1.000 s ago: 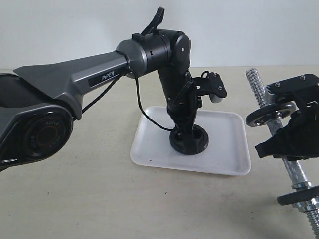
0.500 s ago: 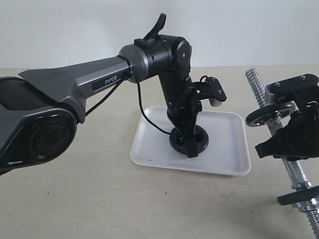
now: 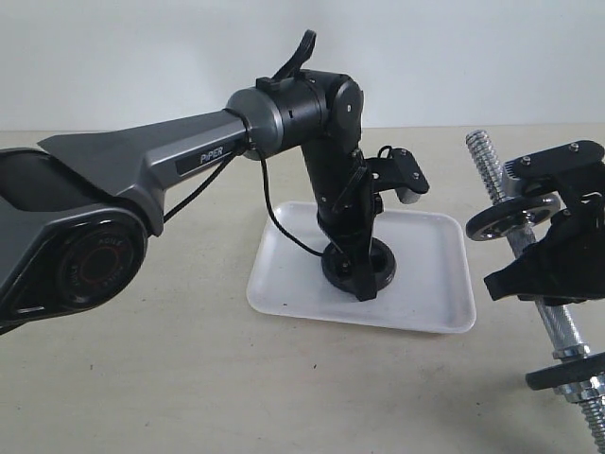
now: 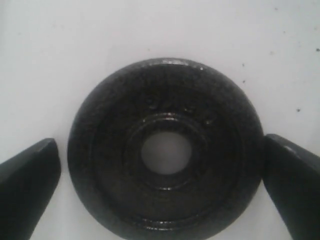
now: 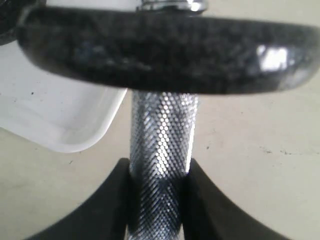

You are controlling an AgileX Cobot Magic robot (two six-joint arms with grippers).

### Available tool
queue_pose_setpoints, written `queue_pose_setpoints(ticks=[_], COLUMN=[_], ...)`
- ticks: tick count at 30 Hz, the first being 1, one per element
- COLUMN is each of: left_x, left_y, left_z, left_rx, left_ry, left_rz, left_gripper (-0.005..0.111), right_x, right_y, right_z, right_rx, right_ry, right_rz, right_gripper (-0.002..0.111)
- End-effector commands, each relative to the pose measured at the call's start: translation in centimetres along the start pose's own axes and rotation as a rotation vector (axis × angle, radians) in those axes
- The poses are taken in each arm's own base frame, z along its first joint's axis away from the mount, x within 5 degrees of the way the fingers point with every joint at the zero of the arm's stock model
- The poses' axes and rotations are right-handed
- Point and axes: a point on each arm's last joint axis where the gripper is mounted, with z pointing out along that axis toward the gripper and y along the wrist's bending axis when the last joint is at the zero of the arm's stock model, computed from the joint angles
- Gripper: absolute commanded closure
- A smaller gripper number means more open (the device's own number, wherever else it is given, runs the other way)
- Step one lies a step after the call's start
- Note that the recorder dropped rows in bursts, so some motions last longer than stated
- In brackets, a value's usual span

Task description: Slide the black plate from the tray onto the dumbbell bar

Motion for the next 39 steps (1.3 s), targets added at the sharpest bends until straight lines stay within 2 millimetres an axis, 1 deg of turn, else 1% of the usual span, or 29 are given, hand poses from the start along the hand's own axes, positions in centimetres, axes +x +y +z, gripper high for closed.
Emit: queue_pose_setpoints(ticks=[1, 24, 29, 32, 36, 39], left_x=[-0.50, -0.40, -0.33, -0.18, 0.27, 0.18], left_y=[-0.19, -0.09, -0.34, -0.25, 0.19, 0.09], left_z=[0.20, 0.19, 0.21, 0.24, 0.23, 0.26], left_rx=[0.005, 0.002, 0.021, -0.005, -0.096, -0.112], left_ry=[-0.036, -0.032, -0.016, 0.014, 0.097, 0.110], left_rz=[-0.018, -0.018, -0.018, -0.030, -0.051, -0.046], left_gripper=[-0.003, -0.003, -0.003, -0.003, -0.003, -0.003], right_x=[-4.98, -4.96, -4.96, -4.96, -4.96, -4.96], right_y=[-0.52, -0.52, -0.52, -0.52, -0.52, -0.52], right_z=[-3.08, -3.07, -3.07, -3.07, -3.07, -3.07], right_rx=[0.049, 0.048, 0.048, 0.048, 0.048, 0.048], right_ry=[-0.502, -0.499, -0.499, -0.499, -0.499, -0.499], right_rz=[-0.009, -0.007, -0.007, -0.007, -0.007, -0.007], right_gripper=[0.108, 0.108, 0.108, 0.108, 0.108, 0.108])
